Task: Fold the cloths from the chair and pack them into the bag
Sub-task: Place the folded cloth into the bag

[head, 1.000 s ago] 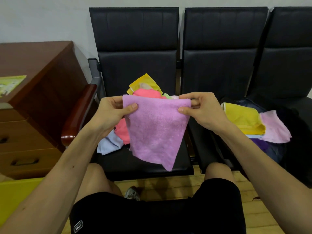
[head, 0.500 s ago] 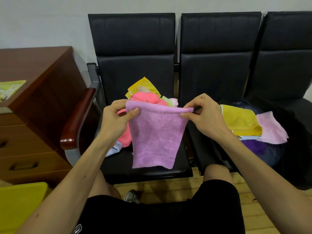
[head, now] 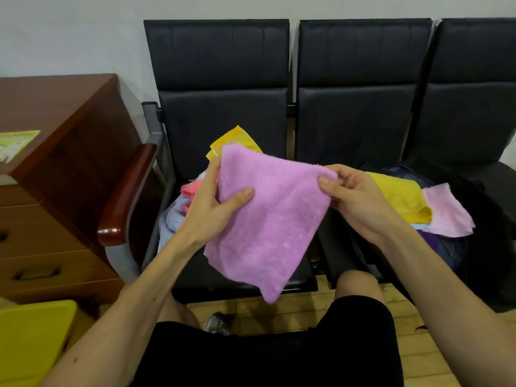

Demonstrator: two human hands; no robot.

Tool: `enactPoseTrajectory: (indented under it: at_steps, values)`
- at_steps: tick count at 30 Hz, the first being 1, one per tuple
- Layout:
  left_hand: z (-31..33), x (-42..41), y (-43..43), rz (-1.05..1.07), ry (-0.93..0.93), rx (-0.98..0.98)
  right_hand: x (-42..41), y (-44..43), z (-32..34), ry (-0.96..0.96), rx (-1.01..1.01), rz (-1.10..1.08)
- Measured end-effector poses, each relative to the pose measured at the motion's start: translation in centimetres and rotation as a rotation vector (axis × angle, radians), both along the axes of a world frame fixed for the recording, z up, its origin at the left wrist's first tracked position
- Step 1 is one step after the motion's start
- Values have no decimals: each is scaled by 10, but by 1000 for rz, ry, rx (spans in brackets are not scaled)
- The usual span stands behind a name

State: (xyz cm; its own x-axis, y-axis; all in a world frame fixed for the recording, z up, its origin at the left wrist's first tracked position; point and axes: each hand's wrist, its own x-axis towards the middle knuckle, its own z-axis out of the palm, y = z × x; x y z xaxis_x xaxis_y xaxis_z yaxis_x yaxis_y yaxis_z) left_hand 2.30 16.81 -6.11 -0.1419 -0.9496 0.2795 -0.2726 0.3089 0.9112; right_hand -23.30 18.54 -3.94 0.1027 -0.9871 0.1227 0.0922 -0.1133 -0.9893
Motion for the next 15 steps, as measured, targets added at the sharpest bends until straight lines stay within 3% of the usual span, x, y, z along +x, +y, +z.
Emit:
enactPoseTrajectory:
  at_steps: [2,4,8,11,13,15]
  values:
    - [0,-4,1,-49,-14,-10,4,5,-9,-231,62,27]
    - [2,-10,4,-71,18,-13,21,16,-39,-328,192,107]
    - [4,-13,4,-85,46,1,56,50,-94,-230,428,274]
    - [-1,-3,-1,-24,27,18,59,54,-93,-293,446,253]
    - [-10,9,-9,83,70,140,56,52,-84,-310,408,216]
    - [-20,17,-15,134,228,453,56,51,-70,-226,398,180]
